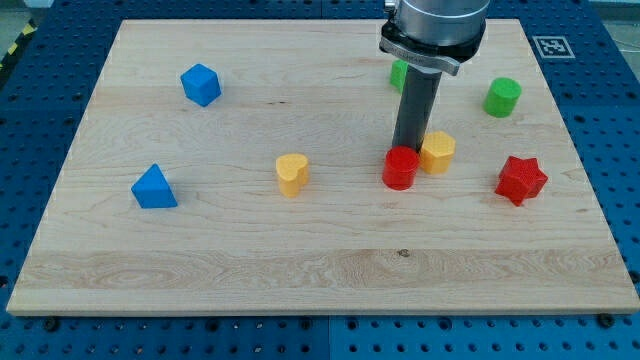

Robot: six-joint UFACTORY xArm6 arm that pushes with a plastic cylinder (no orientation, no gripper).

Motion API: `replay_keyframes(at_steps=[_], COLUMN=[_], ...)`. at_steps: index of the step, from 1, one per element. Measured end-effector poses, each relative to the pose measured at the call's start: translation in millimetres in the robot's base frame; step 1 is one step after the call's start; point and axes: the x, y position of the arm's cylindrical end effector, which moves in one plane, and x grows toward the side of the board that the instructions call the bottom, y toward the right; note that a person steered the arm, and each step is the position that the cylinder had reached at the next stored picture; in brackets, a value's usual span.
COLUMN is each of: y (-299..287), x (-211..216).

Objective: Place the red circle to the bottom of the red star

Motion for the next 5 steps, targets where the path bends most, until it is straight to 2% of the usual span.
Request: replay_keyframes(at_steps=[3, 4, 5], y=[-10, -11, -32], x=[53, 34, 37])
